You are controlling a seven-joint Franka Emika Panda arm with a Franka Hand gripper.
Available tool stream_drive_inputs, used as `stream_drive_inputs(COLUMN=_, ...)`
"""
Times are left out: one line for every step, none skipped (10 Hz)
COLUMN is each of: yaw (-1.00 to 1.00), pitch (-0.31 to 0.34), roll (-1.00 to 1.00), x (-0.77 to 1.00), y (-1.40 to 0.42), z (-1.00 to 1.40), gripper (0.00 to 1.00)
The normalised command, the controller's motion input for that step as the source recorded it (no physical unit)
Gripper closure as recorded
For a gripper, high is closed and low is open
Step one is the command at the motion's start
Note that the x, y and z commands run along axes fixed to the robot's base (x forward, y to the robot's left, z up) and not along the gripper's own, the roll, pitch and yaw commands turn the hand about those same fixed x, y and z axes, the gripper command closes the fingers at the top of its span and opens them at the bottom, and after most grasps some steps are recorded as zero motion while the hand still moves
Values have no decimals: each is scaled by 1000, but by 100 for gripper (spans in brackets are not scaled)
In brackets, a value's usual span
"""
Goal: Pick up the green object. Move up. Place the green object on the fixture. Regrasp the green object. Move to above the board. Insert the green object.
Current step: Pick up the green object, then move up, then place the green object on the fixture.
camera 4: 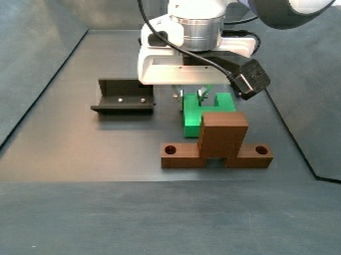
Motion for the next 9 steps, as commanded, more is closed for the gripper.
stream_drive_inputs(yaw=0, pitch=0, roll=0, x=0, y=0, z=0, gripper=100)
stream_drive_inputs(yaw=0, pitch=0, roll=0, x=0, y=0, z=0, gripper=100)
stream_drive_inputs(yaw=0, pitch=0, roll=0, x=0, y=0, z=0, gripper=100)
stream_drive_inputs(yaw=0, pitch=0, roll=0, x=0, y=0, z=833, gripper=100)
stream_drive_inputs(yaw=33, pitch=28, roll=-2, x=-36, y=1, z=777, gripper=100)
stream_drive_inputs(yaw=35, pitch=43, roll=3, x=-60, y=0, z=500, gripper=100)
stream_drive_inputs(yaw=22, pitch=17, roll=14, x=-19, y=3, z=225, gripper=100)
stream_drive_inputs(yaw=0, pitch=0, roll=0, x=26, y=0, z=0, gripper=100)
stream_drive_inputs(yaw=0, pitch=-46, roll=-46, x=0, y=0, z=-40, gripper=100)
